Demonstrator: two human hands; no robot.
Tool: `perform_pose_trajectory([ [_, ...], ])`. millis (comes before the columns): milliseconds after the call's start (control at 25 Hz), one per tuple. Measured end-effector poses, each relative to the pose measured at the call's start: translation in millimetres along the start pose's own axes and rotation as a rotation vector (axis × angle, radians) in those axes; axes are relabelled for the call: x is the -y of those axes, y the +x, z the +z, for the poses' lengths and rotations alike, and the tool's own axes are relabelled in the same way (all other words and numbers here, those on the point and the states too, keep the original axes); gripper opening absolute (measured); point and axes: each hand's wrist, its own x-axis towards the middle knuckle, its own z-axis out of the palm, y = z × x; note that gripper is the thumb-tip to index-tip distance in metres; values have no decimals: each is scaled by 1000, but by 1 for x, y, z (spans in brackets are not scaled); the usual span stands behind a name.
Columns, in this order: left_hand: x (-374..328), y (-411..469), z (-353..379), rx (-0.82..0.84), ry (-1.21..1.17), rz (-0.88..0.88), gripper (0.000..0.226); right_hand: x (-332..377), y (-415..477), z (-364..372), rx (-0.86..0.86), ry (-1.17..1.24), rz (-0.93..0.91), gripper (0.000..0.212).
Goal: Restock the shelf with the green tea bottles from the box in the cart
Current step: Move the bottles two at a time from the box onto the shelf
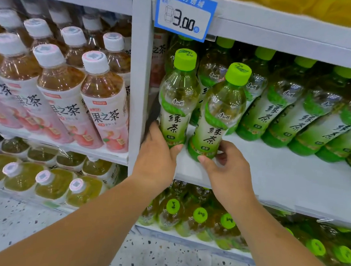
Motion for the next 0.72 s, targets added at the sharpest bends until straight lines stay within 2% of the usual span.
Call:
perform_pose_trajectory([
  [120, 0, 6, 7, -44, -28, -24, 62, -1, 8, 6, -24, -10, -3, 48],
  [360, 2, 15, 17, -137, 1, -48, 69, -4, 19, 18, -45, 1, 3, 58],
  [520, 5, 14, 19, -183, -5, -38, 64, -5, 17, 22, -52, -3, -11, 65],
  [720, 8, 18, 22, -215, 8, -18, 65, -3, 21, 25, -76, 3, 27, 66],
])
